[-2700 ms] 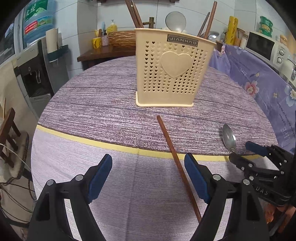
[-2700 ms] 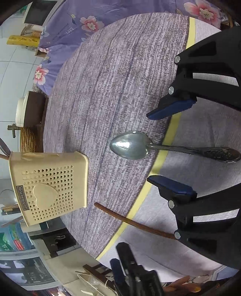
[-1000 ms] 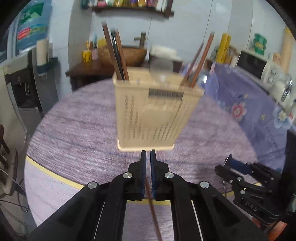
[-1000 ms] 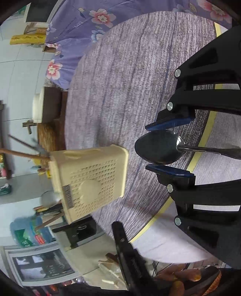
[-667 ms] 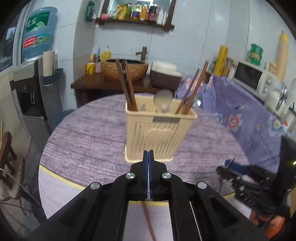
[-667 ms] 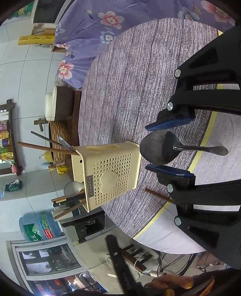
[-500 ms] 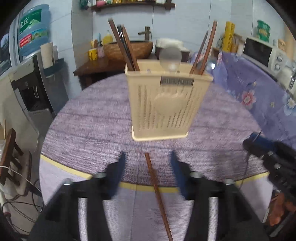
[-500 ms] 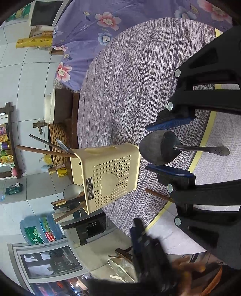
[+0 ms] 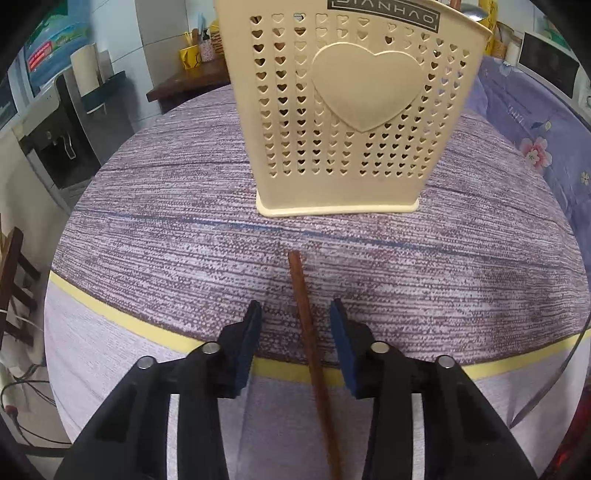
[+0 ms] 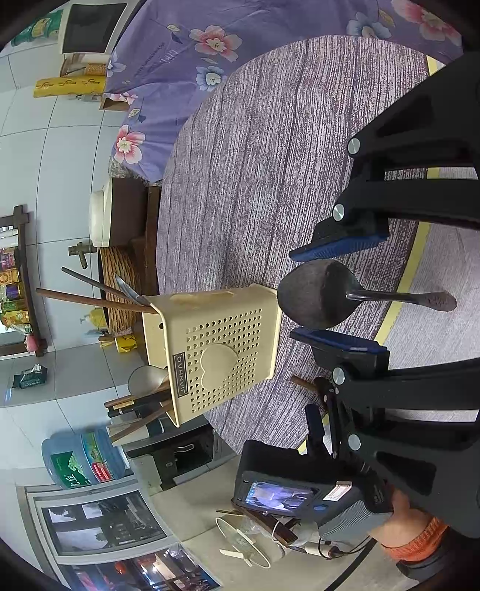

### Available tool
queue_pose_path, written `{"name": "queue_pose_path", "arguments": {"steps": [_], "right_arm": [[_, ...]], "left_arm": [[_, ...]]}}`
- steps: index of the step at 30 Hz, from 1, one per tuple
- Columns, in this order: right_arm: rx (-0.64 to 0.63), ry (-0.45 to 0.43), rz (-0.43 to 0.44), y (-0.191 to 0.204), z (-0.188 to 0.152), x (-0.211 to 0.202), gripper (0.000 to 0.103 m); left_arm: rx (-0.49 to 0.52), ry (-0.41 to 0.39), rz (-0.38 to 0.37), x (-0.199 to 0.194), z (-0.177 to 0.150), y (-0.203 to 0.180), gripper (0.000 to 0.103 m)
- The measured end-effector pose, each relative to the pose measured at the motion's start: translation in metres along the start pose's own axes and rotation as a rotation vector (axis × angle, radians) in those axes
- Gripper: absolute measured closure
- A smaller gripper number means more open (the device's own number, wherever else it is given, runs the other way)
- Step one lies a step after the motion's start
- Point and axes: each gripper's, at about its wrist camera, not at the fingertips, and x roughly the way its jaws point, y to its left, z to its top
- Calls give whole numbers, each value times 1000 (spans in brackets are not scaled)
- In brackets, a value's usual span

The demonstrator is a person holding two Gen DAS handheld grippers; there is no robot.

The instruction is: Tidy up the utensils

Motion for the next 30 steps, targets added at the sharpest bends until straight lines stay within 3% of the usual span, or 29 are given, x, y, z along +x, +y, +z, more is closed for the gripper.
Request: {"name": "queue_pose_path", "arguments": {"steps": [7,15,22,27,30], "right_arm": [[3,5,3,2,-1,3,65],[0,0,1,2,-1,2,65],[-17,-23,15,2,0,-7,65],[-34,-39,40,4,3,-19,65],[-40,-53,56,6,5,-25,65]], "left_arm": [[-18,-21,26,6,12,-1,94],[-61,-64,-14,4,18,7,94],[-119,-266,-128,-77,27,30,94],[-138,-414,-168,-143,26,43,94],[-153,-469,-185,-163,26,47,95]]}}
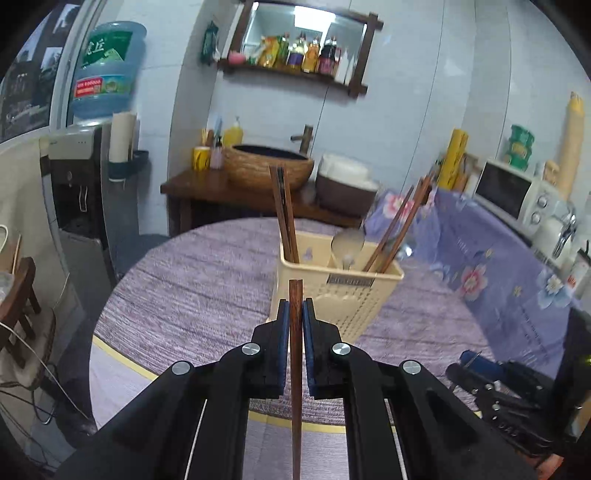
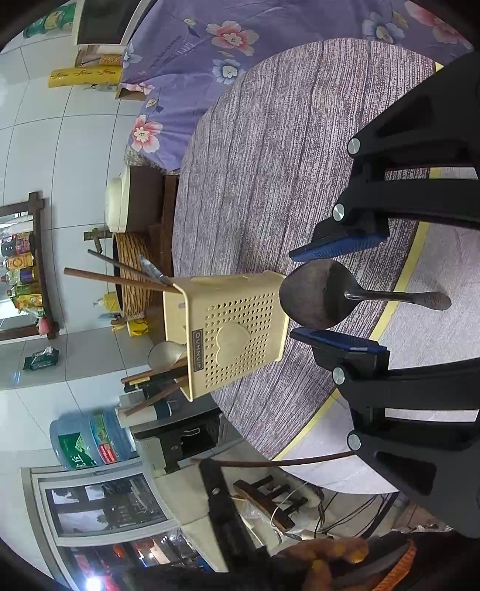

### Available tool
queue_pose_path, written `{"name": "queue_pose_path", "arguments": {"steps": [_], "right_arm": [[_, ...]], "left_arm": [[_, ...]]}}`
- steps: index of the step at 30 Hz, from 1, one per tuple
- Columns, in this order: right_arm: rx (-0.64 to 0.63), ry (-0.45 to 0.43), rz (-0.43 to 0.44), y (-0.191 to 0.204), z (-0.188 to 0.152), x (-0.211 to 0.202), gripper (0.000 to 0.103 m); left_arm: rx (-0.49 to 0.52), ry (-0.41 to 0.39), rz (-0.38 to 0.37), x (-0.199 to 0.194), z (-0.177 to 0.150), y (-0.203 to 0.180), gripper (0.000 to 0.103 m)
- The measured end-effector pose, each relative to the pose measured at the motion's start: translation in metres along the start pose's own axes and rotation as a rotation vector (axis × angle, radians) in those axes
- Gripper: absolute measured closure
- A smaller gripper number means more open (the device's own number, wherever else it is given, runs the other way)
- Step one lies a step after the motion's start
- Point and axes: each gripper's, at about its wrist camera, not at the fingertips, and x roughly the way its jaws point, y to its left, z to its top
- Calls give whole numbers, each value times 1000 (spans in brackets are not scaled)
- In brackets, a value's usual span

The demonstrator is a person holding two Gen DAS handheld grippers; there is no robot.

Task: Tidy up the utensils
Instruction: 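Carry the chopstick and steel spoon over the caddy and release both inside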

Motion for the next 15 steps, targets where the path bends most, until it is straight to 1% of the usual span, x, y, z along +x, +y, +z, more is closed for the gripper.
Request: {"name": "queue_pose_path", "arguments": {"steps": [3,7,10,13,15], "right_arm": [[-10,-17,16,2,2,-5,65],[-21,-22,36,7,2,-4,65],[-22,-35,47,9,4,-3,65],[-49,-76,49,15,14,-4,66],[-55,-115,57,19,27,-6,66]], "left_arm": [[10,-32,-3,-6,1,-4,95],[6,-44,-5,-5,-2,-4,95],[16,-52,-21,-9,0,-5,95],[27,-76,-33,-15,9,-9,95],[31,-109,-35,-21,23,-10,95]]}}
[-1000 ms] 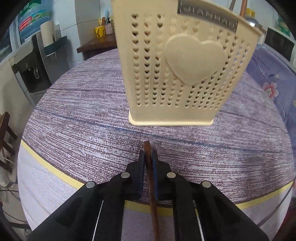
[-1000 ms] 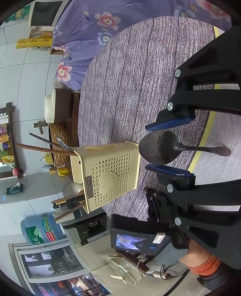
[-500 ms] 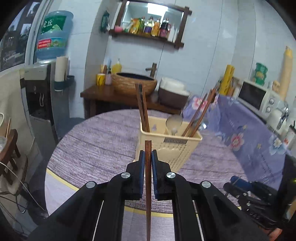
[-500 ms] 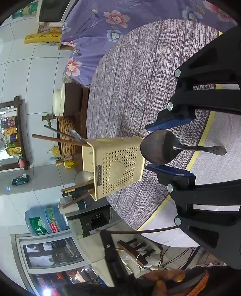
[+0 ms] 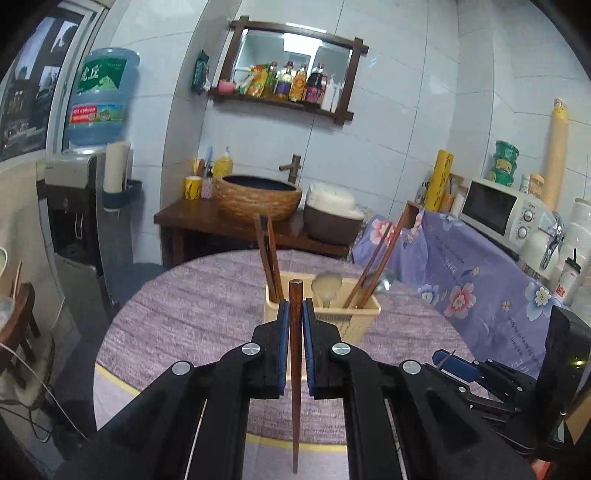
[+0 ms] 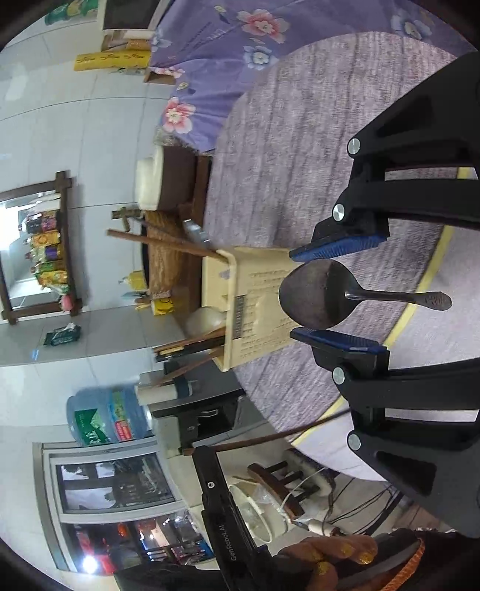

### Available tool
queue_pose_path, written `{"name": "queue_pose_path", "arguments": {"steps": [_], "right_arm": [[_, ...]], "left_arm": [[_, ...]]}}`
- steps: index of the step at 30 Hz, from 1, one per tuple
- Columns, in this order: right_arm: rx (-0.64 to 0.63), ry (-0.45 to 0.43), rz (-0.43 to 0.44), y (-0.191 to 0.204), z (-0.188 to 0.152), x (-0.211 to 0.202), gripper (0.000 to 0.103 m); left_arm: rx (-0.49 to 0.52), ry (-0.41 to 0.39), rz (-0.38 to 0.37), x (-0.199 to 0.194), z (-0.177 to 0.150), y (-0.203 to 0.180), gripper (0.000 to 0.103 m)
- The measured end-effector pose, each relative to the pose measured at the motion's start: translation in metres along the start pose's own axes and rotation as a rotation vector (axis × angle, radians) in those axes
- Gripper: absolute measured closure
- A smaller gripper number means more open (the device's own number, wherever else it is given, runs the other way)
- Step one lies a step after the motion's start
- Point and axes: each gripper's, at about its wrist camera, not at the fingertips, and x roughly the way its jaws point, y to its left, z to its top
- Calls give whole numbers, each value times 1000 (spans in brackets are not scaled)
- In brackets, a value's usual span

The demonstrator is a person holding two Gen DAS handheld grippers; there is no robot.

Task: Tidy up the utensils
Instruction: 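Carry the chopstick and steel spoon over the caddy and release both inside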

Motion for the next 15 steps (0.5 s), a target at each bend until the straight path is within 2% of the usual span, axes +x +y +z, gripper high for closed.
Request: {"name": "queue_pose_path", "arguments": {"steps": [2,6,10,15], "right_arm": [[-15,-48,-5,3,16,-2,66],[-72,-162,-23,14,67,1,66],[-135,-247,-52,30,113,11,66],[-232,-308,-135,46,131,33,66]], "left_arm": [[1,-31,-11,-4,16,-2,95],[-13,-145,-19,-15,68,-6,95],[-40,-204,-52,-13,112,-9,95],[10,-259,18,2,131,-21,95]]}}
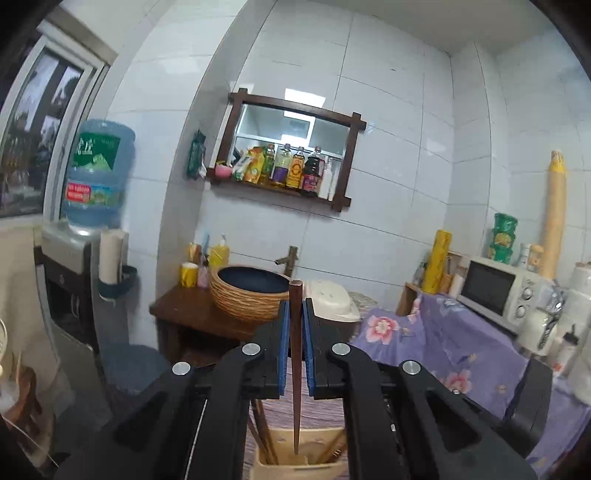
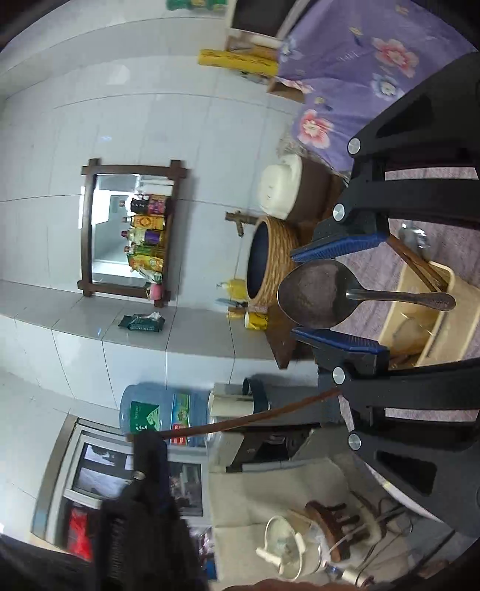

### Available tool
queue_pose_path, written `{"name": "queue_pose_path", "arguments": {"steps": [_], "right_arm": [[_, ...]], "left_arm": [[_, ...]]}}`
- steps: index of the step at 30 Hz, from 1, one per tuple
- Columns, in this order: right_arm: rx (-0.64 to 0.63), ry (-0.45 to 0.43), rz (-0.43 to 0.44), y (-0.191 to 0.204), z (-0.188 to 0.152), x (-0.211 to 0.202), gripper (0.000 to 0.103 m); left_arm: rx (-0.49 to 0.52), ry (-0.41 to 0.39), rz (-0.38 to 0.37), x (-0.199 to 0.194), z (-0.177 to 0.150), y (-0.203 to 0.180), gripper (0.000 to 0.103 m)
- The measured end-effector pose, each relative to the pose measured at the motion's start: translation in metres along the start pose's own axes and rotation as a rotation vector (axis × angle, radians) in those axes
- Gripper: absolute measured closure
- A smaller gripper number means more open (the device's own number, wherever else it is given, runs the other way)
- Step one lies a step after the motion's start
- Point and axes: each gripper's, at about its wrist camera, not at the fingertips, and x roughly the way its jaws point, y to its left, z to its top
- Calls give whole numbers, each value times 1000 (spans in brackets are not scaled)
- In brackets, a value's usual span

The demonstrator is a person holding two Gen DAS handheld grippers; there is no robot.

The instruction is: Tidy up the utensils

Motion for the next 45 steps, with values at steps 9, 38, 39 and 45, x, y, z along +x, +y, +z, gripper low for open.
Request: {"name": "queue_pose_path", "arguments": {"steps": [9,38,39,45], "right_arm": [[84,55,-15,-12,-37,34,66],[87,169,-1,-9,-116,4,19],[95,161,5,-12,-116,-5,16],[134,113,35,-12,-135,-82,6]], "left_arm": [[13,120,17,34,-64,3,95],[10,203,35,8,-139,20,20],[22,192,39,-1,-142,21,10],[97,122,48,-61,-180,16,5]]}}
